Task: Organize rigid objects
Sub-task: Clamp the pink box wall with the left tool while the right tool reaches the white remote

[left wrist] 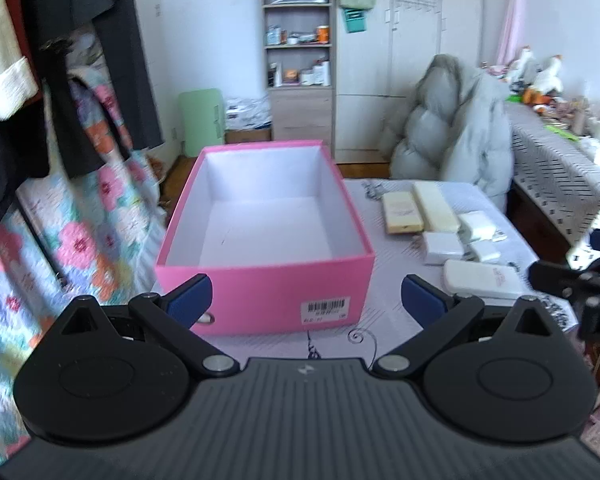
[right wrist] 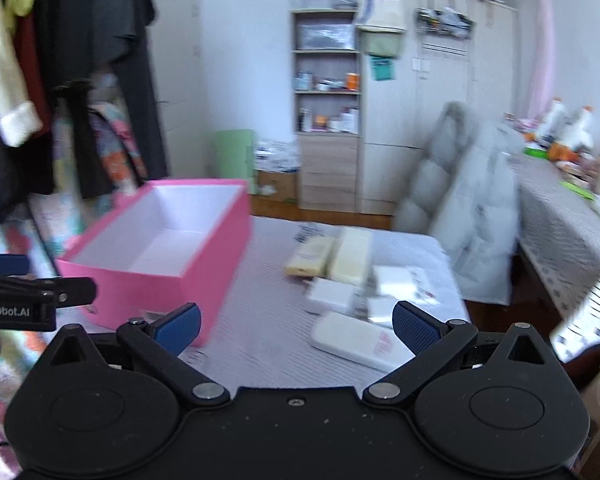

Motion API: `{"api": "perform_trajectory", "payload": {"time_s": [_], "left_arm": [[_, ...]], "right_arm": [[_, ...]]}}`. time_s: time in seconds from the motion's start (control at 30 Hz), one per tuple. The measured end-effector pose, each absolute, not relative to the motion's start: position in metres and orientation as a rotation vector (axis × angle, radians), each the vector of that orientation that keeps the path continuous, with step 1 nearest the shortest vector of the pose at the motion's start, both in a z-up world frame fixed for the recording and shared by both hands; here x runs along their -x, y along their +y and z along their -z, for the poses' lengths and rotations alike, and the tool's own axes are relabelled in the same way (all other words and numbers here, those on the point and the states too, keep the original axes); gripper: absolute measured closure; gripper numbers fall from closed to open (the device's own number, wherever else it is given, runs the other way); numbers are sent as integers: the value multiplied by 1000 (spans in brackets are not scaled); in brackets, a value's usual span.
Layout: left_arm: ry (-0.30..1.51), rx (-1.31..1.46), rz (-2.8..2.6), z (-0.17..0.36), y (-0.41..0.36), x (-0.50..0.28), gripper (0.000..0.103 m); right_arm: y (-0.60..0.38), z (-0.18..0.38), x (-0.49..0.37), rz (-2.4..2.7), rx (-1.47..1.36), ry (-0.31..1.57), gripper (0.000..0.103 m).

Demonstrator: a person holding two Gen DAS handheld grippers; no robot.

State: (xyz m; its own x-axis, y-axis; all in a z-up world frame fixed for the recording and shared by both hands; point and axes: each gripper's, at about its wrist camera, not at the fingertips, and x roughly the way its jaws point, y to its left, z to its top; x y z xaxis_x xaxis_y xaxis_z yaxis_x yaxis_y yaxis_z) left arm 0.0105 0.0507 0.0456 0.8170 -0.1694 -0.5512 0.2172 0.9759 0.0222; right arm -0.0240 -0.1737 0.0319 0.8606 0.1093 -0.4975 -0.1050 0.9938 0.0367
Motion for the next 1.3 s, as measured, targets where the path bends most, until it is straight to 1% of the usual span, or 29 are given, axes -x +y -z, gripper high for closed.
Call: {"api": "perform_trajectory", "payload": {"time_s": [0.03,0.2,0.27,0.4,0.53,0.67,0.83,1.1,1.17,1.23,1.3], "left_arm": [[575,-91,213,-51,53,-11,2],[552,-147,266,-74,65,-18,3],[555,-160,282,-84,70,-27,3],[580,-199,305,-104,80,-50,3],[619,-218,286,-113,92,-79,3],[731,-145,293,-104,109,-116,5],[736,-103,280,-94,131,-148,7],[737,-256,191,-47,136,-200,11],[755,-270,193,-31,138,-218,15],[816,-218,220,-14,144,-241,28],[875,-151,245,-3,149,-262,31]], "right_arm": [[-174,-37,23,-147,0,516,2],[-182,-69,8,-161,-34,510,2],[-183,-82,-1,-164,-55,549,2],[-179,-105,-22,-178,-100,687,2],[-172,-107,-42,-138,-116,799,2],[-172,-94,-58,-36,-121,836,2],[-178,-72,-75,-8,-115,848,4],[-203,-43,-138,-72,-175,793,11],[-209,-34,-154,-92,-180,789,13],[-214,-22,-170,-93,-158,796,14],[-220,-9,-189,-74,-127,816,14]]}}
